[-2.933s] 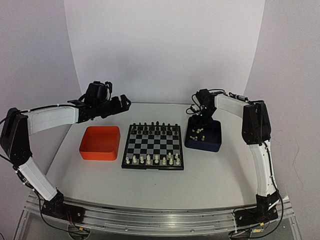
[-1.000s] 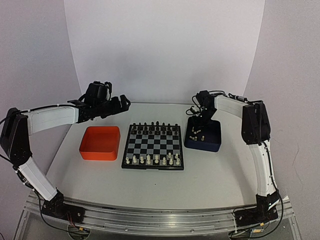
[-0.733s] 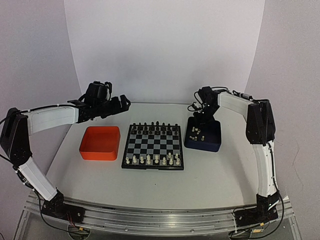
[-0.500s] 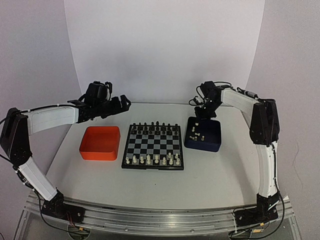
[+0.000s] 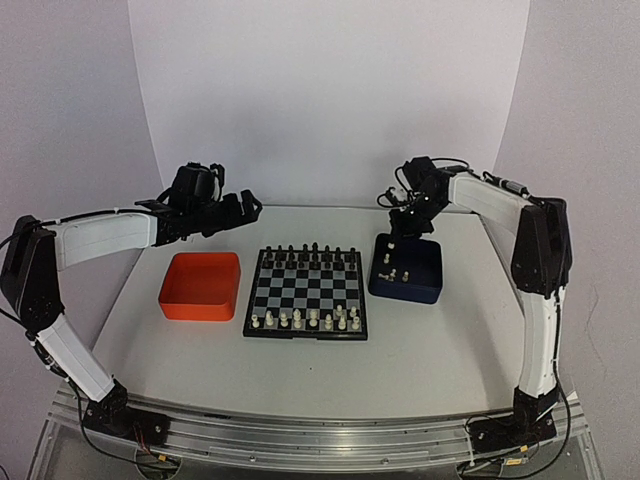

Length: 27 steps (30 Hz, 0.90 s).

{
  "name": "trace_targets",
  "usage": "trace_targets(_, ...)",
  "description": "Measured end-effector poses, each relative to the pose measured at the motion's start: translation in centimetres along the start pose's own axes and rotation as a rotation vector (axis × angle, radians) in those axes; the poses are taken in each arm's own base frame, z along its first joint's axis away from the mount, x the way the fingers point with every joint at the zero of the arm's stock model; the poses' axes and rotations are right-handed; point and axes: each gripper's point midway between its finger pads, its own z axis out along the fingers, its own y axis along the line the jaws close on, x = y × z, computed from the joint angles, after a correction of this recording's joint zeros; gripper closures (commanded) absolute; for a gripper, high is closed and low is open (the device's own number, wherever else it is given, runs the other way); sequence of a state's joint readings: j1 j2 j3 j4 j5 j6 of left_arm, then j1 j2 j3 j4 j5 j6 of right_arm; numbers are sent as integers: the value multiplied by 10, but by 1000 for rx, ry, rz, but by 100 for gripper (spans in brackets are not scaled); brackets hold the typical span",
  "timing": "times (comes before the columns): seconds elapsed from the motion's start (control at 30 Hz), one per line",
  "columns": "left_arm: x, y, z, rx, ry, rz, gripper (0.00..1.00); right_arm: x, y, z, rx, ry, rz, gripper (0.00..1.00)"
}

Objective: Set up the chess pieces on the board
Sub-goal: Place the chess piece on the chessboard.

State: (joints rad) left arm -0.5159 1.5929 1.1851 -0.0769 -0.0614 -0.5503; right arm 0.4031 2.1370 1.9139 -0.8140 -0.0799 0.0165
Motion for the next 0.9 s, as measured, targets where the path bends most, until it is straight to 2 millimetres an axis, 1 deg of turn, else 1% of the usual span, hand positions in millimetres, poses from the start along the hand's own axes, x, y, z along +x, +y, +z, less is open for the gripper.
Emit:
trace_targets(0.07, 0, 0, 0, 0, 0, 0, 0, 5, 20, -5, 5, 0, -66, 100)
trace_targets(0.1, 0, 0, 0, -1, 0, 0, 0, 7, 34, -6, -1, -1, -103, 100)
trace_targets(0.13, 0, 0, 0, -1, 0, 0, 0, 9, 49, -7, -8, -3, -142, 100)
trace_targets(0.2, 1, 1, 0, -2, 1, -1, 0, 16, 87, -6, -37, -3, -231, 100)
trace_targets(0.27, 1, 1, -1, -2, 1, -1, 0, 26, 122, -4, -70, 5, -311, 100)
trace_targets(0.33, 2, 2, -2, -3, 2, -1, 0, 38, 152, -4, -100, 14, -382, 100)
trace_targets(0.4, 3, 3, -3, -3, 2, -1, 0, 46, 174, -4, -122, 17, -438, 100)
trace_targets(0.47, 4, 3, -4, -3, 2, -1, 0, 51, 184, -2, -125, 21, -477, 100)
trace_targets(0.53, 4, 3, -6, -2, 1, -2, 0, 55, 190, 5, -115, 29, -507, 100)
trace_targets(0.73, 1, 2, -14, 5, -10, -6, 0, 70, 194, 25, -97, 76, -537, 100)
trace_targets(0.9, -1, 1, -17, 9, -17, -6, 0, 76, 198, 29, -99, 90, -545, 100)
